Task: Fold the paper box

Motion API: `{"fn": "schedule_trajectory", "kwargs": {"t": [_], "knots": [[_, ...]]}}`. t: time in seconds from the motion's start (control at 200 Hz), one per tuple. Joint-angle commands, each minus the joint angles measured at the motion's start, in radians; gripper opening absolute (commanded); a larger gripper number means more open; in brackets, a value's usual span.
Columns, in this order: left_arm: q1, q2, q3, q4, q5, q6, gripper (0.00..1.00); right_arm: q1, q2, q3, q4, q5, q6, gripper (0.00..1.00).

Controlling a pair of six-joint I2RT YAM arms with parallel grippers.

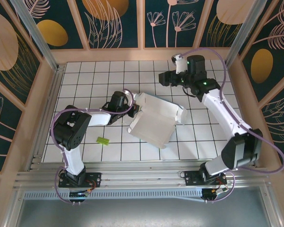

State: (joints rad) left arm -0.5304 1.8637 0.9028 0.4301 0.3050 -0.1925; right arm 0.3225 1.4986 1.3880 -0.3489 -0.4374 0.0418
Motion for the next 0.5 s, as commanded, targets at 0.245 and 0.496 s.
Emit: {"fn": "schedule_trajectory", "kwargs": {"t": [0.245,0.496], "knots": [[-0.007,-0.025,0.002,0.013,-0.008,0.029,0.02,-0.103,0.200,-0.014,-0.105,-0.426,0.025,0.59],[-0.014,-0.024,0.011,0.016,-0.004,0.034,0.02,-0.103,0.283,-0.028,-0.148,-0.394,-0.041,0.42]]}}
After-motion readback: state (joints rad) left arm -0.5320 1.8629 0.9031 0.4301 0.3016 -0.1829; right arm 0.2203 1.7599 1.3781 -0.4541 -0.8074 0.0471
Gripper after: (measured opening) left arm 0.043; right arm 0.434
